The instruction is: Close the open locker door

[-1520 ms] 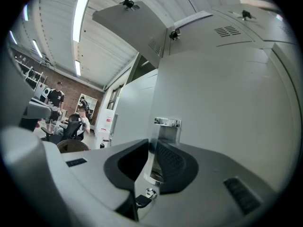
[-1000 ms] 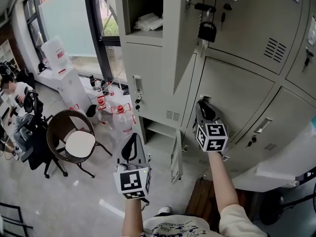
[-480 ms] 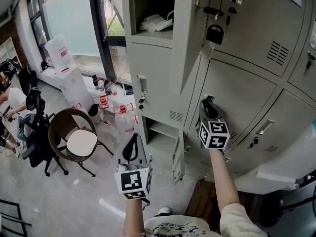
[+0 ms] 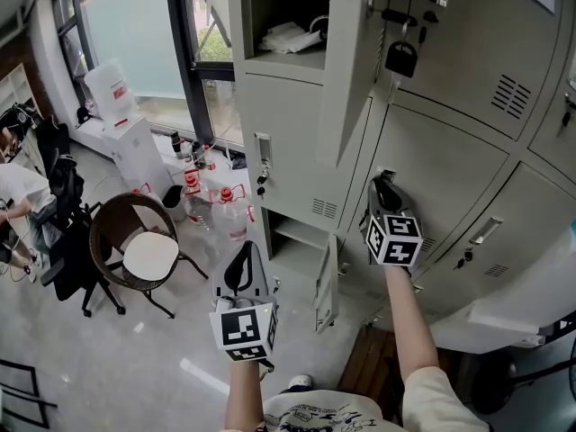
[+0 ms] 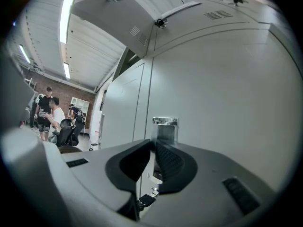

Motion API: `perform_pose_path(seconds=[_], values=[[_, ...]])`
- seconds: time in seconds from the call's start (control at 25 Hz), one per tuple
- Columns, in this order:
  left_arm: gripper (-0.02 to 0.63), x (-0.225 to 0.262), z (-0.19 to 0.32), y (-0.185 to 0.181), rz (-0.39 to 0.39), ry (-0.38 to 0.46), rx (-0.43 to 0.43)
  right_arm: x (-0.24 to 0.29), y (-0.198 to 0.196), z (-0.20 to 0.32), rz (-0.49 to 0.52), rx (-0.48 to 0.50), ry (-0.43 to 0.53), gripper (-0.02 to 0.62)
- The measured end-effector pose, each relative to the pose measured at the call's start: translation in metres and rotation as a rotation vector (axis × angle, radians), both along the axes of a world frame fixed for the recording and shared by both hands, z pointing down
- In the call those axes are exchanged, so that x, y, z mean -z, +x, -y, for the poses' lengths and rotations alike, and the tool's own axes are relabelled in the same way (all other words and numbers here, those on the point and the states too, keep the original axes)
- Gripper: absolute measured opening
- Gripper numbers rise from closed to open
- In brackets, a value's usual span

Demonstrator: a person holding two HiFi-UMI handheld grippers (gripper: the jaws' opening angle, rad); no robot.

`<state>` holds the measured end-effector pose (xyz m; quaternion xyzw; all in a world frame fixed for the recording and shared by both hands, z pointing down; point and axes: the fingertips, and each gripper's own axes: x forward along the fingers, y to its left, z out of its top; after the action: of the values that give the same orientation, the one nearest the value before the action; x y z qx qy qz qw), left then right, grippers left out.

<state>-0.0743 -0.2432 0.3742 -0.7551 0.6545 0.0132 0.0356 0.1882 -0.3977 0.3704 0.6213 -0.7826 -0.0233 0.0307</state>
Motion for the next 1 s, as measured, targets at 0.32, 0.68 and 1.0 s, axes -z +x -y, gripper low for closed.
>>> perform_pose_path(seconds=[0.32, 0.68, 1.0], values=[[0.003, 0.002, -0.003, -0.002, 0.003, 0.004, 0.004, 0.0, -0.001, -0.002, 0.005, 0.005, -0.002, 0.04], [0.003, 0.007, -0.006, 0.001, 0.007, 0.011, -0.006, 0.014, -0.013, -0.025, -0.016, 0.011, 0.046, 0.141], [0.003, 0.013, -0.011, 0.002, 0.011, 0.022, -0.014, 0.079, -0.041, -0.077, -0.015, 0.082, 0.215, 0.167]])
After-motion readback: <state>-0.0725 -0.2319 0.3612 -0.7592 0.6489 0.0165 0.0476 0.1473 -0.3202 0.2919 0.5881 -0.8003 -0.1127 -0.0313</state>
